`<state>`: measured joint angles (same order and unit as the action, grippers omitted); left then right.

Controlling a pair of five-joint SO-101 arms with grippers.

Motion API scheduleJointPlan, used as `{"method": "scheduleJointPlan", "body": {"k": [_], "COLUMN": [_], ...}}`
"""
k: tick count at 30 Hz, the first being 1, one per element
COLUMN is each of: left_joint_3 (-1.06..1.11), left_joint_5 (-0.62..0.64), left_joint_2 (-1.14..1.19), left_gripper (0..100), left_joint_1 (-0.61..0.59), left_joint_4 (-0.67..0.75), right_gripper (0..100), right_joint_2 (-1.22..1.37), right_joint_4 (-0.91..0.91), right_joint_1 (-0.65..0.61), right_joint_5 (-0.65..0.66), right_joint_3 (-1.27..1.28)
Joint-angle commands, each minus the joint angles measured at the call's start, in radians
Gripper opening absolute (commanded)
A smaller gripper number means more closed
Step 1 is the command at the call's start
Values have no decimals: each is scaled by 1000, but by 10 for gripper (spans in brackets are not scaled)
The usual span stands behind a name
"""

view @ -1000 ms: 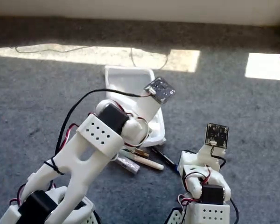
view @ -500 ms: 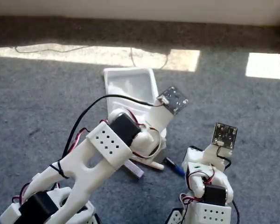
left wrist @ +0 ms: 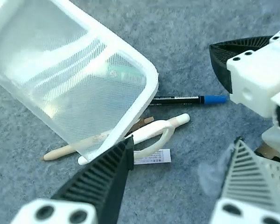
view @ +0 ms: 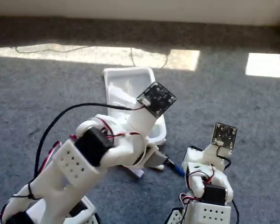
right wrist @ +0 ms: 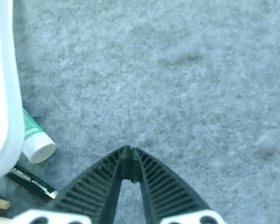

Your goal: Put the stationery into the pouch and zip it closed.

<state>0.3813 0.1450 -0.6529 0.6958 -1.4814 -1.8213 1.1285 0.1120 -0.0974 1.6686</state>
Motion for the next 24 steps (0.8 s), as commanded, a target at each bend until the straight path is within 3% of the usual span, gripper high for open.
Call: {"method": "scheduleJointPlan", "body": {"k": [1,11,21,24], "left_joint_3": [-8,114,515,616], "left_joint_5": [9,-147,-221,-221], "left_joint_2": [-186,-479,-779,-840], "left_gripper": [295,295,293,231], "left_joint_1": [-113,-602,-881,-935], "left_joint_4": [-48,-72,103,153], "right_gripper": [4,4,4,4], "right_joint_2": [-10,-10,-10,-10], "right_joint_4": [-24,-25,-22,-21], "right_joint_1": [10,62,97,101], "right_joint_5": [-8,-8,-9,-11], "right_joint_3": [101,91,88,54]}}
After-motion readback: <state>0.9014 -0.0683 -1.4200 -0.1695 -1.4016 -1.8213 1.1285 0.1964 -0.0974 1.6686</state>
